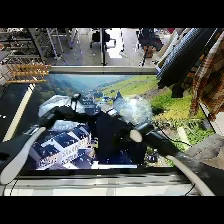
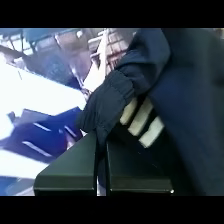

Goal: Fold the clothes and pants, and hang the long-sleeved shirts on hangers.

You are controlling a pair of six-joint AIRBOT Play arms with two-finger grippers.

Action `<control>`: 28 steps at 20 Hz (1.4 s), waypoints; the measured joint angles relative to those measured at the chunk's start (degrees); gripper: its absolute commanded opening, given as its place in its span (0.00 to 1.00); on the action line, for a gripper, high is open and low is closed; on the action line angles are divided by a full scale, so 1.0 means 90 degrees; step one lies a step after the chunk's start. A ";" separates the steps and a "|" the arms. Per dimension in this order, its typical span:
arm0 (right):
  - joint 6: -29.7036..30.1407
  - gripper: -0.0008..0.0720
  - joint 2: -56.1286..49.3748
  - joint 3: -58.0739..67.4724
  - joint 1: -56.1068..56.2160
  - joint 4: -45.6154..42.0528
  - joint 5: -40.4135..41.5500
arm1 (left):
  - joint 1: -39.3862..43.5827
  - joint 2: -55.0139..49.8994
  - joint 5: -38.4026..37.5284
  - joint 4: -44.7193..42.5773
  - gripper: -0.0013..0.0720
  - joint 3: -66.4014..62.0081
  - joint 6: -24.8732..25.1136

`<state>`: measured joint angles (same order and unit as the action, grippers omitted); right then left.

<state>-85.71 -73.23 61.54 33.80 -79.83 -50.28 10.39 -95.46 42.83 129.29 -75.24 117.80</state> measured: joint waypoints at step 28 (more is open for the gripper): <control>-0.0665 0.03 -0.2501 0.0311 0.1661 0.2713 0.6001 | -0.0517 0.2722 0.1345 -0.0080 0.04 -0.0002 0.0097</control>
<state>-91.70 -95.74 64.34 48.75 -55.42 3.73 5.74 -70.96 54.94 128.57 -75.26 118.67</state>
